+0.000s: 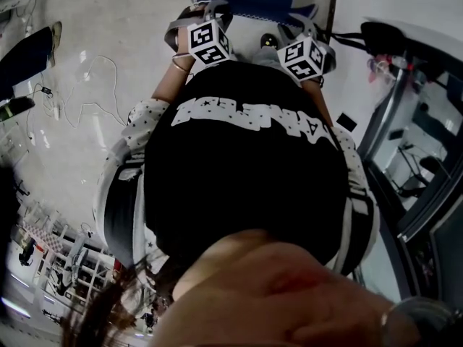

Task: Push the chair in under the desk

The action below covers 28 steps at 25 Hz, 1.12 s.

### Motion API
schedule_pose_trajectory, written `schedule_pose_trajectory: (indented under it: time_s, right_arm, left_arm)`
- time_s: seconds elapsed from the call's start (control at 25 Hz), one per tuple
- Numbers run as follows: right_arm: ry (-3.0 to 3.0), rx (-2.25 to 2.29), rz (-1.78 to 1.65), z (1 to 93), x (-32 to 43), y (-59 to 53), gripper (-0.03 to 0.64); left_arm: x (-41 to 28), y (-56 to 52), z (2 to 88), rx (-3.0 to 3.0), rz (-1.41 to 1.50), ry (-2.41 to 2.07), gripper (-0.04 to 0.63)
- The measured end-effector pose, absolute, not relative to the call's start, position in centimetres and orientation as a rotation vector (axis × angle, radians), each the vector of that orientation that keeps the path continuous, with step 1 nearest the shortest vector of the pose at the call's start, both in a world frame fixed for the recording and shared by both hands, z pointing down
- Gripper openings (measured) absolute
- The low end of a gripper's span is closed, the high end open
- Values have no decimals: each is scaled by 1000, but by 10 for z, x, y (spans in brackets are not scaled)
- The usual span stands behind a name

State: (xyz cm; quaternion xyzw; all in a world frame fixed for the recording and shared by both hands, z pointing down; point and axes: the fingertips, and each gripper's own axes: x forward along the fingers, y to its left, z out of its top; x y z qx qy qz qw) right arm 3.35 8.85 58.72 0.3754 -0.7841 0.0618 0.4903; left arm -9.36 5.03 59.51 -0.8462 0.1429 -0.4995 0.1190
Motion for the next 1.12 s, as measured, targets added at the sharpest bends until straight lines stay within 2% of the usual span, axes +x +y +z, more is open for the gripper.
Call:
schedule_pose_trajectory:
  time_s: [0.32,1.12]
  right_arm:
    - [-1915,920,124,593,63,79,149]
    - [-1894,868,125,598,66,43,149]
  left_arm:
    - [-65,43,600,-2451,-1483,462,144]
    - [-64,12,605,-2427,-1527,527,141]
